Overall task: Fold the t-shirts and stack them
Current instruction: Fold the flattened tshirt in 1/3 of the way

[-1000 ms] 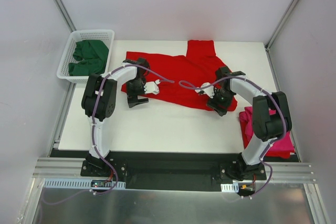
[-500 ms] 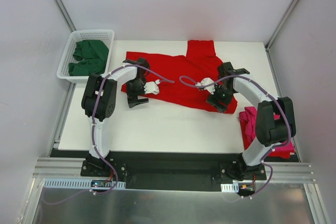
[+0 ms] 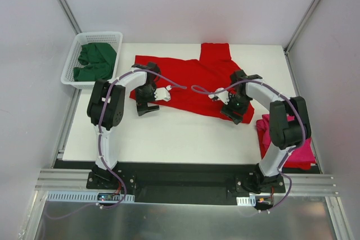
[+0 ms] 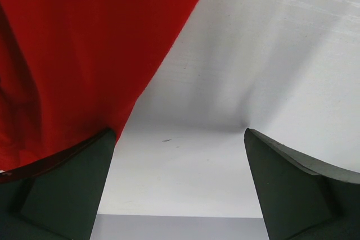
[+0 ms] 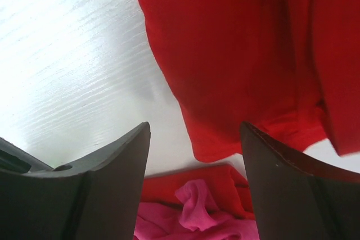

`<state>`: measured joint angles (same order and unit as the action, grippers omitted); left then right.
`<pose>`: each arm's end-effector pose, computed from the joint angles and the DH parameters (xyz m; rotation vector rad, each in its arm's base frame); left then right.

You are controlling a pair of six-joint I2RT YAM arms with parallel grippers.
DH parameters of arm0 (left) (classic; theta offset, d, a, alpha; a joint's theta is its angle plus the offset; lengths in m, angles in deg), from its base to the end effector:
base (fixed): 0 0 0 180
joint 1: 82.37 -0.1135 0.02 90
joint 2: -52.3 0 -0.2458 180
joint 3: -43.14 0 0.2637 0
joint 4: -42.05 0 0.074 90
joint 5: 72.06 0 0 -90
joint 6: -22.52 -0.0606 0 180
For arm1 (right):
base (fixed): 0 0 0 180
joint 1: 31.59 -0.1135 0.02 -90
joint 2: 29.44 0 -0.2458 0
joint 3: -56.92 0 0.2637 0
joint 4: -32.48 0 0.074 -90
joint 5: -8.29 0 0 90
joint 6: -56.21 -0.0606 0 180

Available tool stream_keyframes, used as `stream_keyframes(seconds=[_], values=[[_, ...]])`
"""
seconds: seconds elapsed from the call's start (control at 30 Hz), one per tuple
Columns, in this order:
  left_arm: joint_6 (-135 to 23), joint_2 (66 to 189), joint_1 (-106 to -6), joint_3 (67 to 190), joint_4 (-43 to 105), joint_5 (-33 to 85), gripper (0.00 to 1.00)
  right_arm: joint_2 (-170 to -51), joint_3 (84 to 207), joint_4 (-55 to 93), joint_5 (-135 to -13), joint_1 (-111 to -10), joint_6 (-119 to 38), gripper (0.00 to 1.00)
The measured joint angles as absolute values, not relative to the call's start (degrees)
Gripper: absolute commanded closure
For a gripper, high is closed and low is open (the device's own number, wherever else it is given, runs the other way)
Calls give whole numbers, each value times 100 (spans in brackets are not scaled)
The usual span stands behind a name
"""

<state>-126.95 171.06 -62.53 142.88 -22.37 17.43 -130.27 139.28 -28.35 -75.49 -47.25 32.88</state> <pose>0.3792 -0.1362 0.1093 1.9369 2.3380 0.0717 0.3268 0.0984 0.1395 -1.9375 2.1933 0.0255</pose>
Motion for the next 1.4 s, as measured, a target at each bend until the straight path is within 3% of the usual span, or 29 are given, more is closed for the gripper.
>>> stream_keyframes(seconds=[0.07, 0.1, 0.17, 0.2, 0.23, 0.4, 0.97, 1.4], values=[[-12690, 17099, -6253, 14280, -2237, 1743, 1, -13139, 13885, -2839, -7581, -4725, 3290, 33], [-12690, 17099, -6253, 14280, -2237, 1741, 1, -13189, 13874, -2844, -7610, -4725, 3290, 41], [-12686, 17099, -6253, 14277, -2237, 1741, 1, -13248, 13863, -2835, -7654, -4725, 3317, 67], [-12686, 17099, -6253, 14277, -2237, 1743, 1, -13266, 13861, -2842, -7675, -4725, 3341, 87], [-12684, 17099, -6253, 14277, -2237, 1741, 1, -13270, 13861, -2844, -7697, -4725, 3365, 92], [-12677, 17097, -6253, 14277, -2239, 1741, 1, -13268, 13821, -2839, -7787, -4719, 3422, 99], [-12598, 16537, -6253, 14404, -2613, 1754, 1, -12850, 13295, -3167, -8312, -4605, 3863, 99], [-12380, 17412, -6253, 16784, -2600, 1730, 1, -12741, 13303, -3416, -8281, -4603, 3887, 99]])
